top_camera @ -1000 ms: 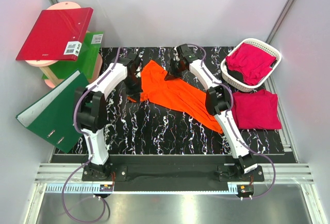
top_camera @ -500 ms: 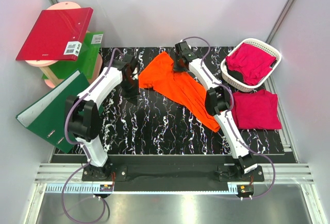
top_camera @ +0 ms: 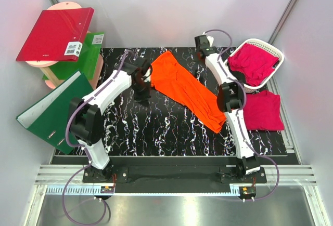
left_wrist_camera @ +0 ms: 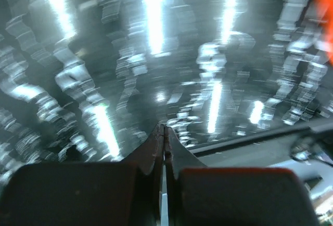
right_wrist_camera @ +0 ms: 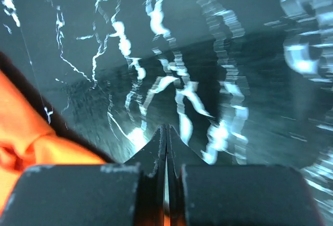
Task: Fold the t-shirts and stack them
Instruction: Rotate the tshirt 90 degrees
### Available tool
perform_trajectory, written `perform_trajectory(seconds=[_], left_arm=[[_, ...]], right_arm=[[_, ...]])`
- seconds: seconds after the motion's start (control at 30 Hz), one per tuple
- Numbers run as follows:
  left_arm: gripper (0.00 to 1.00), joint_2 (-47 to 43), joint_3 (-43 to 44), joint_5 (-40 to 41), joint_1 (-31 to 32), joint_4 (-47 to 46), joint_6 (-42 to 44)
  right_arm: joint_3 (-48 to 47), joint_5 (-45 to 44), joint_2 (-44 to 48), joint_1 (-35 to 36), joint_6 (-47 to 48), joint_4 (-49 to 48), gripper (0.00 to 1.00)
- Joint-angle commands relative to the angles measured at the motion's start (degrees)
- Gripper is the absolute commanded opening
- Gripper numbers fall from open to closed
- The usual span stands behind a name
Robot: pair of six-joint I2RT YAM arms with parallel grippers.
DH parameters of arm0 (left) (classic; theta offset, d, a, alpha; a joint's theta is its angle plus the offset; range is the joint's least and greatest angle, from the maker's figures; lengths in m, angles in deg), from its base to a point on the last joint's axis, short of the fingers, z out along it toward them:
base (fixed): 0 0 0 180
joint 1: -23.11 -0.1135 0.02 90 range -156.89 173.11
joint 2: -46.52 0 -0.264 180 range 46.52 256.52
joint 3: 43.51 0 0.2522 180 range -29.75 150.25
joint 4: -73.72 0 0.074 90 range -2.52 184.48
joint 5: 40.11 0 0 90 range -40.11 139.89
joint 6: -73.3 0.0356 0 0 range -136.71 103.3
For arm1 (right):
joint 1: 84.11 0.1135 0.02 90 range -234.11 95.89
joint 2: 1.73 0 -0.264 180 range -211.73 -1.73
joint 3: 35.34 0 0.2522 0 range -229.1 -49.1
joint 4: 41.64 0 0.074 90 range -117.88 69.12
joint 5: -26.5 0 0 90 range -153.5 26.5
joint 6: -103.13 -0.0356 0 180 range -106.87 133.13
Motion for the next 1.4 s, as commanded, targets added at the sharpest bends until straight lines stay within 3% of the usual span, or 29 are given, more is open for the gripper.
perform_trajectory(seconds=[0.0, 0.13, 0.27, 0.4, 0.6, 1.1, 1.37], left_arm=[[0.08, 2.8, 7.0, -11.3, 4.2, -11.9, -3.6], [0.04, 15.6, 16.0, -21.8, 10.3, -15.6, -5.9], [0.0, 25.6, 27.5, -25.9, 15.0, -15.8, -8.2], [0.0, 31.3, 30.8, -28.1, 17.7, -16.7, -10.9], [0.0, 35.4, 29.8, -29.9, 19.1, -20.0, -13.0], [0.0, 43.2, 27.3, -27.8, 18.4, -21.5, -16.2], [0.0, 35.8, 10.4, -23.2, 11.9, -20.9, -17.4]], right_arm=[[4.9, 1.4, 19.6, -1.5, 4.5, -7.0, 0.01], [16.6, 3.7, 32.3, -4.6, 6.1, -7.0, 0.01], [28.1, 4.4, 41.4, -7.5, 8.2, -7.1, 0.0], [39.1, 2.9, 48.6, -9.1, 9.5, -7.3, 0.0], [48.3, 4.8, 54.6, -9.6, 10.0, -7.1, 0.0], [58.7, 11.2, 58.9, -9.6, 9.7, -3.1, 0.0], [60.8, 13.1, 58.4, -9.6, 9.9, -1.6, 0.0]])
